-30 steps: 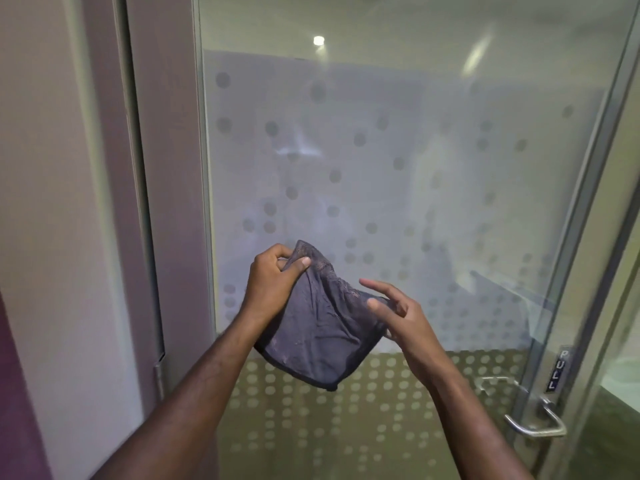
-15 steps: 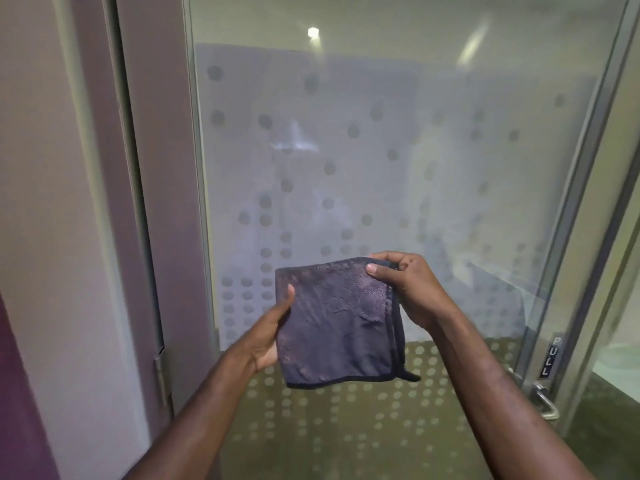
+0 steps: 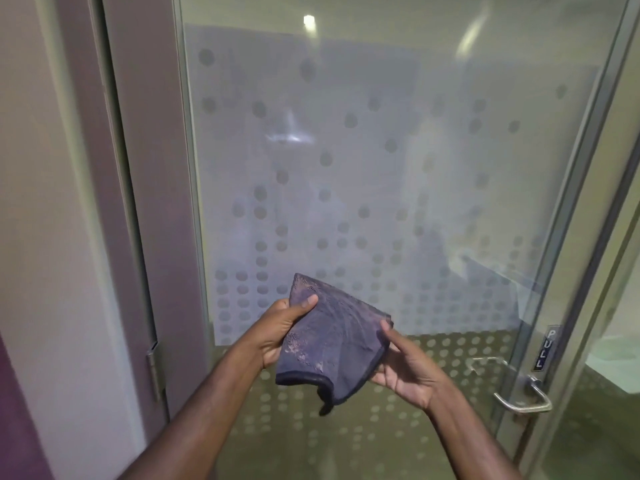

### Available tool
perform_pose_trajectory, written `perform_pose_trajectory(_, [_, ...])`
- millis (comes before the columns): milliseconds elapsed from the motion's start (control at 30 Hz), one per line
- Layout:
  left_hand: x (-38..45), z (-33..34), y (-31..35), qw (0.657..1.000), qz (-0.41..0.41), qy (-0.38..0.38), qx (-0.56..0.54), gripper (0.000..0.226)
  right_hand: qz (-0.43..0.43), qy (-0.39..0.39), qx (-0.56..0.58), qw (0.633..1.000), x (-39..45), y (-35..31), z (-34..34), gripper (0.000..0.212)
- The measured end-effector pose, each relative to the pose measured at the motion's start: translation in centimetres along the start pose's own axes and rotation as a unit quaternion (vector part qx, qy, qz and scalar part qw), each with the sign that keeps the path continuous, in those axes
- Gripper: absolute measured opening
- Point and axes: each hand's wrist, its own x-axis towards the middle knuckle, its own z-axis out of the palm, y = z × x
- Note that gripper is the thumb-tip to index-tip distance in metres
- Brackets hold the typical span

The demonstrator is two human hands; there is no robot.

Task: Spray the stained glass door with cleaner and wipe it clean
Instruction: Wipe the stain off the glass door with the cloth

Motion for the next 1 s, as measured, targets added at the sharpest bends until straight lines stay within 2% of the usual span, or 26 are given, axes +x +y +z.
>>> perform_pose_trajectory(67, [0.1,-0.4,0.7,1.0,-0.017,0.009,-0.002,0.035,-0.04,-0.002,-0.051,0.998,0.1,-1.1,-0.5,0.092])
perform_pose_trajectory(133, [-0.1,-0.7,1.5,1.0,-0.02,-0.005,0.017,0.03,-0.09,-0.003,-0.089,0.992,0.2,-2.6,-0.6,0.096])
perform_pose_trajectory(167, [-0.2,-0.7,1.8,0.999,-0.012,-0.013,0.031,0.03,-0.115,0.002,-0.091,0.989,0.3,-3.4,-0.4,0.091])
perform_pose_trajectory(267, [-0.6,-0.5,2.5,0.997,0.029,-0.044,0.057,0.039,-0.193,0.026,-0.083,0.977,0.3,-5.7,0.2,0.056])
perform_pose_trajectory(333, [-0.5,-0.3,3.1,0.994,0.06,-0.051,0.077,0.043,-0.224,0.038,-0.099,0.969,-0.1,-6.9,0.8,0.045])
perform_pose_trajectory(400, [-0.5,0.2,3.8,0.987,0.091,-0.015,0.133,0.039,-0.244,0.065,-0.165,0.953,-0.5,-8.0,1.3,0.035])
perform_pose_trajectory(500, [-0.7,1.2,4.9,0.958,0.133,0.086,0.241,0.024,-0.249,0.118,-0.272,0.922,-0.9,-9.7,1.5,0.022])
perform_pose_trajectory(567, [-0.6,1.7,5.3,0.945,0.147,0.126,0.263,0.021,-0.242,0.134,-0.282,0.919,-1.0,-10.6,1.4,0.024])
perform_pose_trajectory(667, [-0.3,2.4,5.6,0.947,0.149,0.146,0.246,0.018,-0.214,0.125,-0.275,0.929,-1.3,-11.9,1.6,0.021])
perform_pose_trajectory(733, [-0.3,2.7,6.1,0.959,0.138,0.139,0.205,0.012,-0.19,0.079,-0.251,0.946,-2.1,-12.8,1.8,0.02])
perform_pose_trajectory(767, [-0.5,2.8,6.5,0.967,0.132,0.126,0.179,0.009,-0.182,0.051,-0.248,0.95,-2.6,-13.3,1.8,0.028])
perform_pose_trajectory(867, [-1.1,3.1,7.9,0.976,0.139,0.072,0.15,0.012,-0.194,0.018,-0.298,0.934,-4.1,-14.5,1.8,0.045])
perform_pose_trajectory(933, [-1.8,4.1,8.6,0.968,0.188,0.047,0.159,0.016,-0.264,0.022,-0.326,0.907,-4.9,-15.1,2.2,0.039])
perform_pose_trajectory(1000, [-2.5,5.3,9.3,0.946,0.29,0.019,0.141,0.022,-0.372,0.006,-0.303,0.877,-5.8,-15.7,2.8,0.035])
